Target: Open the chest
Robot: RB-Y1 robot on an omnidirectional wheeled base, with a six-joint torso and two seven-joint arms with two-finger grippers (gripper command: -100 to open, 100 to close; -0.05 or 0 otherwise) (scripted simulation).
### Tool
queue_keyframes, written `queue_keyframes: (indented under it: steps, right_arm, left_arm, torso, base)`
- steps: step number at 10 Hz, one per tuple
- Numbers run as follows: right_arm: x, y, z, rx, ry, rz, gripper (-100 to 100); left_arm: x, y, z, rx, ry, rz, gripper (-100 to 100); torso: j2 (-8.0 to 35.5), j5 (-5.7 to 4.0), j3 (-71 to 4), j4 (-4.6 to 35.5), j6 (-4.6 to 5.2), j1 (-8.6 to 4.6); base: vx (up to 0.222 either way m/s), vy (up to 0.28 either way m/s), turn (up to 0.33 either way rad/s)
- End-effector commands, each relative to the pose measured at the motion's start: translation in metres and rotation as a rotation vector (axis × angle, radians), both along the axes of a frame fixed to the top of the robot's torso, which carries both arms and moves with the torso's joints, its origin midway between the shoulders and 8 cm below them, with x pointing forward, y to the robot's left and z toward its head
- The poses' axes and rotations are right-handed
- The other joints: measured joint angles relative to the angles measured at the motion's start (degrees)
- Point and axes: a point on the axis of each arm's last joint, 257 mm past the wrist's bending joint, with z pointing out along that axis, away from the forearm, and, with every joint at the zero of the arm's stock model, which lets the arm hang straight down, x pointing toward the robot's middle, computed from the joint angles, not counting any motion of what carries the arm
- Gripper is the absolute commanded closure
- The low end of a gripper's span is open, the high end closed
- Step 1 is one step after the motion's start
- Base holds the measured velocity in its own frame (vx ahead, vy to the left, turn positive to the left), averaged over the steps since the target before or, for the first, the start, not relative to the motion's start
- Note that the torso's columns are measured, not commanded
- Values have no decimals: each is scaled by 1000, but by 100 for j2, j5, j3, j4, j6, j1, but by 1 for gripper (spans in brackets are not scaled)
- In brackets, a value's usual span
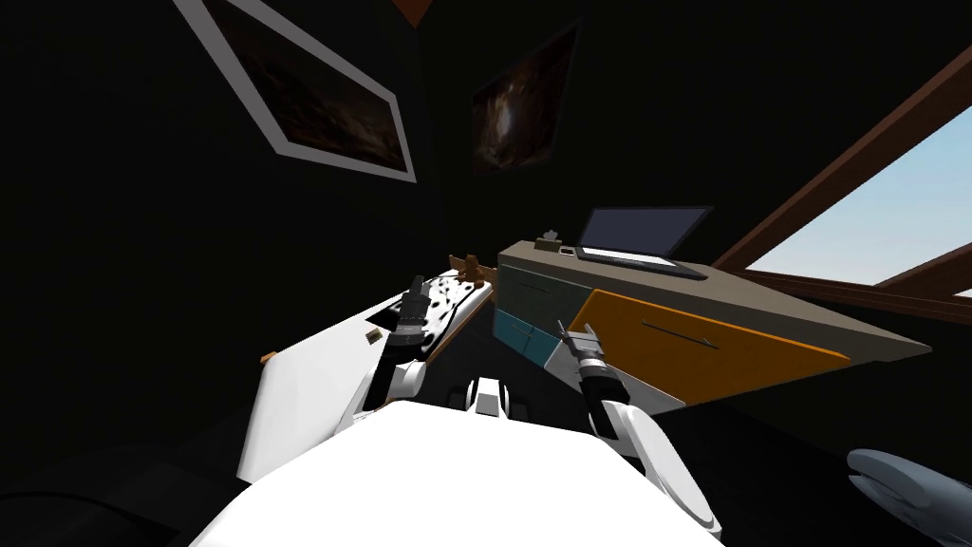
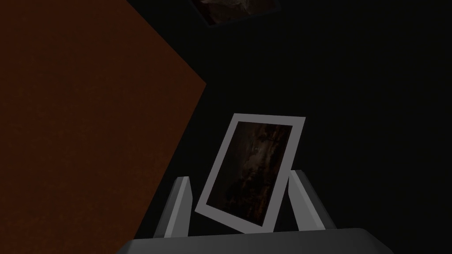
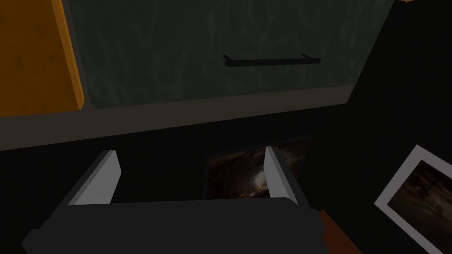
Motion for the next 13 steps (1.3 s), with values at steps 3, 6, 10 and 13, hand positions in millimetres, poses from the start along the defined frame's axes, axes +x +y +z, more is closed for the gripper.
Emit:
queue_keyframes:
  steps: [3, 6, 10, 13]
  right_arm:
    - [2, -24, -19, -146, 65, -92, -100]
    - [3, -34, -26, -241, 96, -131, -100]
    - [4, -51, -37, -358, 142, -205, -100]
    - [4, -58, -40, -430, 162, -238, -100]
  left_arm:
    - [0, 0, 0, 0, 0, 0, 0]
    - [0, 0, 0, 0, 0, 0, 0]
    - [0, 0, 0, 0, 0, 0, 0]
    - [0, 0, 0, 0, 0, 0, 0]
  torso:
    - [9, -2, 5, 2, 0, -8]
    - [-7, 1, -4, -2, -1, 7]
    - [13, -4, 7, 3, 1, -14]
    - [-8, 1, -4, -2, -1, 9]
  base:
    - [43, 32, 20]
    - [56, 46, 30]
    - [54, 37, 24]
    - [57, 43, 23]
